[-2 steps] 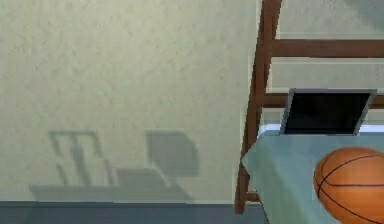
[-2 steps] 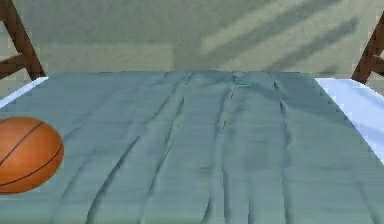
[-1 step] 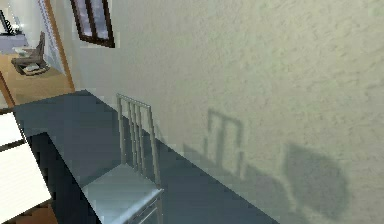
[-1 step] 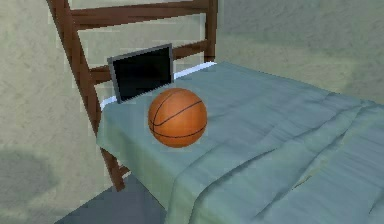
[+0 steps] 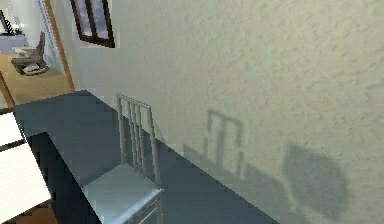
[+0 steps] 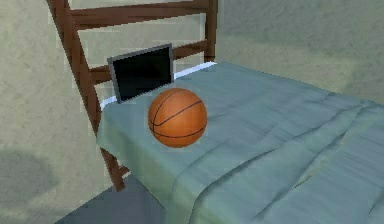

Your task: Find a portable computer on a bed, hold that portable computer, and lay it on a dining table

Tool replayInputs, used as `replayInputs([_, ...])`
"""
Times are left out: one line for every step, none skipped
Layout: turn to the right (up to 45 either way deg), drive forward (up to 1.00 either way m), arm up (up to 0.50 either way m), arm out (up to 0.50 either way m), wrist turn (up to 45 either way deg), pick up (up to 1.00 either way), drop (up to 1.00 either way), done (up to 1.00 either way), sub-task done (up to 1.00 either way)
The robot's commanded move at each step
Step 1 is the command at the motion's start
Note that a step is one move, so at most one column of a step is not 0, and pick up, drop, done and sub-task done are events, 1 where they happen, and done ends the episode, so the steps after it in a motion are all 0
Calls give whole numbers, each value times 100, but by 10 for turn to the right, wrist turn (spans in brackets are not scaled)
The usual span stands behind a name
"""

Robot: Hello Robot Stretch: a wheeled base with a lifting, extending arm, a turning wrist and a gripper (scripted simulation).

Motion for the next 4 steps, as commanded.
replayInputs([0,0,38,0,0,0,0,0,0])
replayInputs([0,0,0,50,0,0,0,0,0])
replayInputs([0,0,0,0,450,0,0,0,0])
replayInputs([0,0,0,0,450,0,0,0,0])
